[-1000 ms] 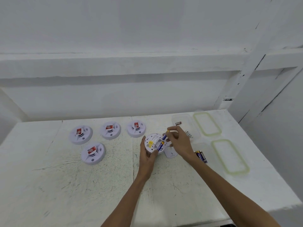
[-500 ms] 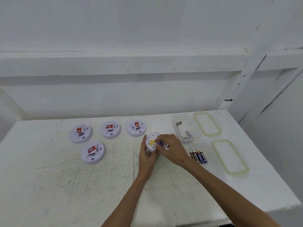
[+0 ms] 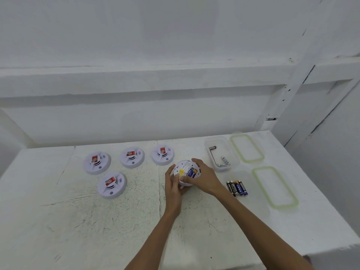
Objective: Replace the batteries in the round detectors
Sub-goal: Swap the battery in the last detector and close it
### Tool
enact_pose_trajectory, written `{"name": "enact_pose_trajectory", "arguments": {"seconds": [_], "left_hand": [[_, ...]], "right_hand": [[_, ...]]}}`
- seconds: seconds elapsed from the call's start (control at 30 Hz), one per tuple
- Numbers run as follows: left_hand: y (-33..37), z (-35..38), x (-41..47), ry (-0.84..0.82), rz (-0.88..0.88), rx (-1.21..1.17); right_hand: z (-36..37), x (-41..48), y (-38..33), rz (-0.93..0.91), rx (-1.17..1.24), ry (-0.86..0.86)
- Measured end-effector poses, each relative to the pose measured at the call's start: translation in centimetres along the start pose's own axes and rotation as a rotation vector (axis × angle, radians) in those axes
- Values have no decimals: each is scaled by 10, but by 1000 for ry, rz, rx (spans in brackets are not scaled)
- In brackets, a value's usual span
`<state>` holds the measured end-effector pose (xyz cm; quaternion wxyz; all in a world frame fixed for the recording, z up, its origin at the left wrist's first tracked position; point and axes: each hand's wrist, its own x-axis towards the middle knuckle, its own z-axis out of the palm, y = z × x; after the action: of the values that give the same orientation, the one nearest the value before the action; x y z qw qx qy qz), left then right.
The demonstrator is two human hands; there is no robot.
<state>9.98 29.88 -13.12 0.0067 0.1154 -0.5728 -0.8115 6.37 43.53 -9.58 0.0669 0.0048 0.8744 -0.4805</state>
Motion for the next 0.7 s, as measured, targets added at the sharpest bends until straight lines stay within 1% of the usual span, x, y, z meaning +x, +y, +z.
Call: {"name": "enact_pose_trajectory", "arguments": {"seconds": [0.3, 0.53, 0.7], "left_hand": [[-4, -1, 2, -5, 14, 19], [-1, -1, -1, 20, 27, 2], [0, -1, -2, 33, 24, -24]], "right_hand": [[0, -7, 8, 30, 203, 40], [1, -3, 4, 24, 201, 75], [1, 1, 5, 55, 267, 135]]}}
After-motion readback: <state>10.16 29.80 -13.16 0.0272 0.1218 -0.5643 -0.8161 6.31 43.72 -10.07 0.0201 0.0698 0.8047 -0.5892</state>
